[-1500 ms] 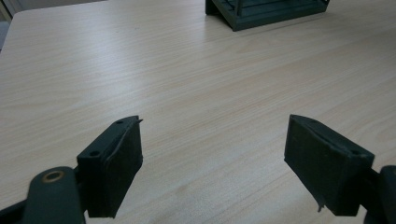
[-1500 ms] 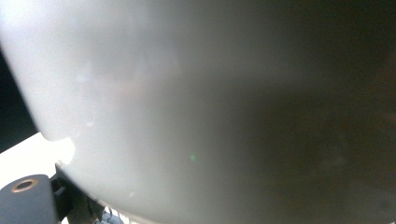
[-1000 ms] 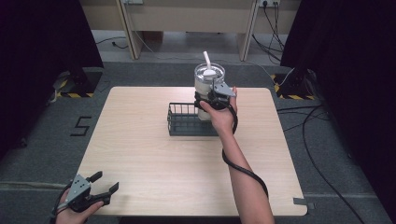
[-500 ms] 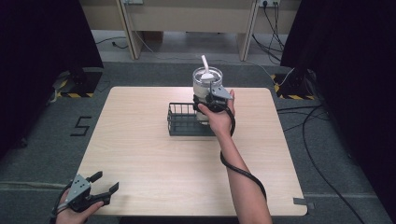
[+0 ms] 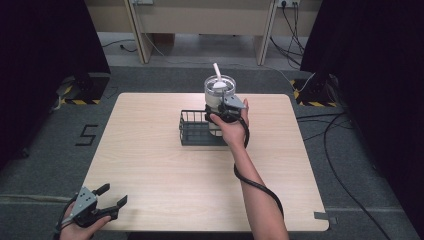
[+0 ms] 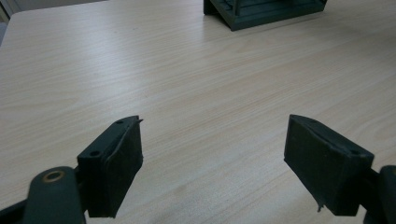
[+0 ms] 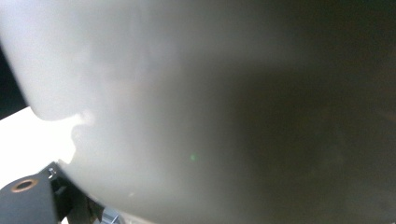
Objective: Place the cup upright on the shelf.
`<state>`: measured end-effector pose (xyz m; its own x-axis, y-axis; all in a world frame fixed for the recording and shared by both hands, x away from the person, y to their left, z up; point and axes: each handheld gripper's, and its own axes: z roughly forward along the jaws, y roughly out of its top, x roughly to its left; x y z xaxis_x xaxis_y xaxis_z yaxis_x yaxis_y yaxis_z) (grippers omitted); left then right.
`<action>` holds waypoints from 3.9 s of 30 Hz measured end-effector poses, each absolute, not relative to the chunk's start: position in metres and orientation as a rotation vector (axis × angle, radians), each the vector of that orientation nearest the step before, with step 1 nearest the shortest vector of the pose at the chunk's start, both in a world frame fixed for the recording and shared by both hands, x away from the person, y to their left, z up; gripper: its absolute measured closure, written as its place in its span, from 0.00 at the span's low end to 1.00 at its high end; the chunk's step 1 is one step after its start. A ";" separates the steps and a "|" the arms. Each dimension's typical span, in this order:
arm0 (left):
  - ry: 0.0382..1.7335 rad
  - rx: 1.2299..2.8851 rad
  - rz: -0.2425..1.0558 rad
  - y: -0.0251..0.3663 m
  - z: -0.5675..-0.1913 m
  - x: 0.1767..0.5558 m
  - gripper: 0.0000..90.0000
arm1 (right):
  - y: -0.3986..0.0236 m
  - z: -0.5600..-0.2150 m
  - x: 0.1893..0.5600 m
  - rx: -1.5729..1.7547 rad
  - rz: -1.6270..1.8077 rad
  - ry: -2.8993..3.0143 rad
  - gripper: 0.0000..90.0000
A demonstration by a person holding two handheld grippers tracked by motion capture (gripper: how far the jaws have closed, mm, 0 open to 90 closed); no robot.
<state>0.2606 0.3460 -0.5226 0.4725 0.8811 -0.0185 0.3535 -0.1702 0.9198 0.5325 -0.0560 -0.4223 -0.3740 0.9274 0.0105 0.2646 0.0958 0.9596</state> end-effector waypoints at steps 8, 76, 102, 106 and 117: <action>1.054 1.745 0.675 0.346 -0.523 0.261 0.21 | -0.056 -0.424 0.532 1.166 1.305 1.719 0.11; 1.042 1.759 0.690 0.342 -0.522 0.260 0.20 | -0.094 -0.427 0.472 1.070 1.313 1.734 0.07; 1.047 1.754 0.706 0.343 -0.521 0.260 0.20 | -0.130 -0.436 0.440 1.107 1.272 1.723 0.08; 1.048 1.753 0.707 0.343 -0.521 0.260 0.20 | -0.139 -0.439 0.435 1.118 1.260 1.719 0.09; 1.050 1.749 0.707 0.342 -0.521 0.259 0.20 | -0.158 -0.443 0.422 1.145 1.233 1.707 0.09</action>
